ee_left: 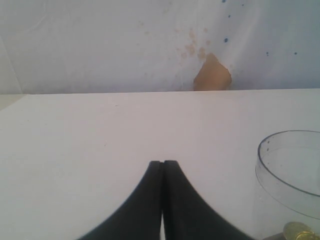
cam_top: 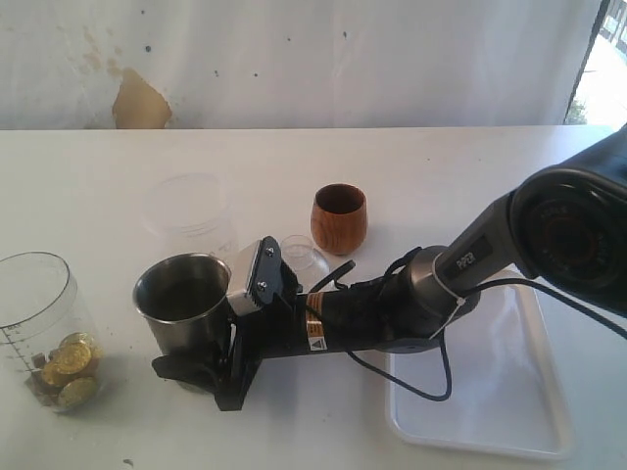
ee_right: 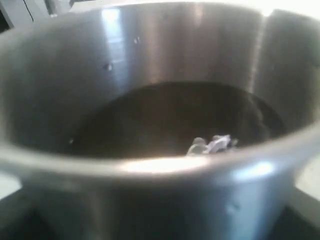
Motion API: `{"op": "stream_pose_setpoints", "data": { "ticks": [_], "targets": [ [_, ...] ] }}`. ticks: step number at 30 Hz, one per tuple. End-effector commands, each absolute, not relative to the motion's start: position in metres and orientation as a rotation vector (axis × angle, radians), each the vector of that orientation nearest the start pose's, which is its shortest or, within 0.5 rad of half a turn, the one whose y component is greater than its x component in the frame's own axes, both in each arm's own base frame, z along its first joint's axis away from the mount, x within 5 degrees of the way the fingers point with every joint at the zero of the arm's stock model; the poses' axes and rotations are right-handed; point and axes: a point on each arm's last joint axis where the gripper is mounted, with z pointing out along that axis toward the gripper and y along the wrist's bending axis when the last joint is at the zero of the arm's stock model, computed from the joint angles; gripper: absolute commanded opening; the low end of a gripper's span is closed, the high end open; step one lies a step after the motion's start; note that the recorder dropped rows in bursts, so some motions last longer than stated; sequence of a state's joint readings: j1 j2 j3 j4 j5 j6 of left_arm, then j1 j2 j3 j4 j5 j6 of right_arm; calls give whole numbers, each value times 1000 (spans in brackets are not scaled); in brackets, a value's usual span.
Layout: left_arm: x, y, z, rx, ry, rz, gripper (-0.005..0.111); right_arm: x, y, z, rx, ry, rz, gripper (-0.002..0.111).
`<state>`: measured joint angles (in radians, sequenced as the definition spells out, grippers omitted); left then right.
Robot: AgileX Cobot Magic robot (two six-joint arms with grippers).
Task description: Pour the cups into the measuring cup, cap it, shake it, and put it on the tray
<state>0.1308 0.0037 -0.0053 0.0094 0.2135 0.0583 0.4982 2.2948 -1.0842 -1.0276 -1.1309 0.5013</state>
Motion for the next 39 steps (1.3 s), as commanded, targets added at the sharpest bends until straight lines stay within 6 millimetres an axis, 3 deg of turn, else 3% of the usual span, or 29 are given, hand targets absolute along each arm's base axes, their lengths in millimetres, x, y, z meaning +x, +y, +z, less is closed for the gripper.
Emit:
{"op": "stream_pose_setpoints", "data": {
  "ticks": [1,10,15,29,39],
  "targets": [
    [55,7,195,-52,1687,147,0,317,253,77,-1129,1491,1088,42],
    [55,7,195,-52,1687,147,0,316,254,78,-1137,1483,1096,35],
    [55,7,195,-52,1687,147,0,315,254,82,-1126,1441,1133,0],
    [55,7,195,-52,1687,147,0,314,255,84,-1147,1388,1116,0],
    [55,7,195,-52,1687,147,0,316,256,115,-1147,1312,1090,0]
  ]
}}
